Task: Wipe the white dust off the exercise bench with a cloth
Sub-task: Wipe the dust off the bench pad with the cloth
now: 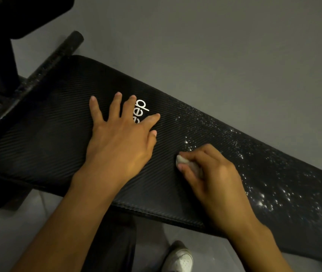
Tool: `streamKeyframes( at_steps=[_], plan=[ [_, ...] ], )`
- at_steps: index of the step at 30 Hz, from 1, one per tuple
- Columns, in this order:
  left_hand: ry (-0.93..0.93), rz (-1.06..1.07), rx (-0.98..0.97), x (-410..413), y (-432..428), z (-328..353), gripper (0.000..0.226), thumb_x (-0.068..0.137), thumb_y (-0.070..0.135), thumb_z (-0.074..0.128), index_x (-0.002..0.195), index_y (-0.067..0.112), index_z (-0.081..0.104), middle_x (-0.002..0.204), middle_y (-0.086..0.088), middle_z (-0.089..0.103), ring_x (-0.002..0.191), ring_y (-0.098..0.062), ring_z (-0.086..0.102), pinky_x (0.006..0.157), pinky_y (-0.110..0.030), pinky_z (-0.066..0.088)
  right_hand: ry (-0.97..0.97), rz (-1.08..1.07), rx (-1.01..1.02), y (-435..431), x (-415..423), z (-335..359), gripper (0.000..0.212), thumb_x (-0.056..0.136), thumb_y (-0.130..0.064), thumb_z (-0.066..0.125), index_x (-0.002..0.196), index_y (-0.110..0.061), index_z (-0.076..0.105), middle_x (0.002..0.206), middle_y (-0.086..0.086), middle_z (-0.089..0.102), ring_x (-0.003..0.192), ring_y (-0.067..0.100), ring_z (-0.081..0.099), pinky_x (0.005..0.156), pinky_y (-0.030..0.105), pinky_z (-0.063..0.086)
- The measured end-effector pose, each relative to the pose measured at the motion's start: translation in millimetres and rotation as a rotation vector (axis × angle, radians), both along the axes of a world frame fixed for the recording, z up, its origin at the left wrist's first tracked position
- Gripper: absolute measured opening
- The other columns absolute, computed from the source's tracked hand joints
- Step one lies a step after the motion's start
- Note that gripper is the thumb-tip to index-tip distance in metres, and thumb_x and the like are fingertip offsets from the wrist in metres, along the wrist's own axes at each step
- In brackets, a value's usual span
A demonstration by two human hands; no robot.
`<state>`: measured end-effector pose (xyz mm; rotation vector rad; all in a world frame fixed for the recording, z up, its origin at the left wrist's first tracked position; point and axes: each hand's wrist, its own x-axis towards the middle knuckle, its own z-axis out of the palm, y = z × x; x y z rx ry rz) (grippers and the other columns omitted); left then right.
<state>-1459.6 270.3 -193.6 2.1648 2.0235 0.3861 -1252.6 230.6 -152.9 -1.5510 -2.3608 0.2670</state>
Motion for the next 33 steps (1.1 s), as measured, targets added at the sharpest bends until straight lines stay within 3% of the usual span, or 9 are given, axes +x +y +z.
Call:
streamKeyframes(
  at_steps=[6, 8, 12, 18, 24, 30, 33],
  plan=[
    [0.008, -0.007, 0.007, 0, -1, -1, 0.057, 0.1, 0.055, 0.016, 0.156, 0.049, 0.024, 0.171, -0.012, 0.006, 0.157, -0.036, -0.004, 0.12, -0.071, -0.006, 0.022, 0.163, -0.256, -13, 9, 13, 0.025, 0.091, -0.05, 0.059, 0.108, -0.036, 0.072, 0.104, -0.02, 0.06, 0.092, 0.006, 0.066, 0.074, 0.033, 0.056],
    [0.008, -0.008, 0.005, 1, -1, -1, 0.056, 0.101, 0.054, 0.018, 0.156, 0.049, 0.025, 0.171, -0.011, 0.006, 0.157, -0.037, -0.004, 0.12, -0.072, -0.006, -0.023, 0.122, -0.173, -7, 6, 11, 0.029, 0.093, -0.054, 0.053, 0.111, -0.038, 0.07, 0.104, -0.021, 0.059, 0.088, 0.005, 0.064, 0.071, 0.035, 0.056],
    [0.013, -0.009, -0.001, 1, 0, 0, 0.057, 0.1, 0.055, 0.016, 0.157, 0.049, 0.022, 0.171, -0.011, 0.004, 0.157, -0.036, -0.005, 0.12, -0.071, -0.006, -0.083, 0.004, 0.04, 9, -5, 3, 0.026, 0.098, -0.044, 0.054, 0.118, -0.033, 0.068, 0.109, -0.017, 0.055, 0.086, 0.007, 0.062, 0.069, 0.036, 0.058],
    [-0.003, -0.011, 0.017, 1, -1, -1, 0.054, 0.103, 0.054, 0.02, 0.156, 0.049, 0.026, 0.171, -0.012, 0.007, 0.157, -0.037, -0.003, 0.119, -0.072, -0.006, 0.054, 0.15, -0.195, -15, 3, 10, 0.024, 0.092, -0.04, 0.063, 0.112, -0.032, 0.073, 0.106, -0.018, 0.06, 0.09, 0.008, 0.065, 0.073, 0.033, 0.056],
    [-0.012, -0.016, 0.02, 1, -1, -1, 0.054, 0.102, 0.054, 0.022, 0.156, 0.048, 0.027, 0.171, -0.012, 0.008, 0.157, -0.037, -0.002, 0.12, -0.072, -0.004, -0.088, -0.048, 0.058, 21, -15, -1, 0.027, 0.098, -0.042, 0.057, 0.119, -0.03, 0.069, 0.107, -0.015, 0.055, 0.083, 0.006, 0.061, 0.069, 0.038, 0.058],
    [-0.009, -0.021, 0.021, 0, -1, -1, 0.056, 0.1, 0.054, 0.019, 0.155, 0.048, 0.028, 0.171, -0.012, 0.008, 0.157, -0.037, -0.003, 0.12, -0.072, -0.006, 0.012, 0.107, -0.151, -4, -2, 6, 0.02, 0.096, -0.041, 0.061, 0.112, -0.032, 0.071, 0.102, -0.019, 0.057, 0.085, 0.005, 0.063, 0.07, 0.036, 0.056],
    [-0.016, -0.017, 0.027, 0, -1, -1, 0.056, 0.101, 0.054, 0.02, 0.155, 0.048, 0.028, 0.171, -0.012, 0.009, 0.157, -0.037, -0.002, 0.12, -0.072, -0.006, -0.093, 0.101, -0.068, 9, 1, 7, 0.024, 0.096, -0.047, 0.058, 0.116, -0.038, 0.068, 0.105, -0.021, 0.055, 0.083, 0.003, 0.061, 0.068, 0.035, 0.056]
  ],
)
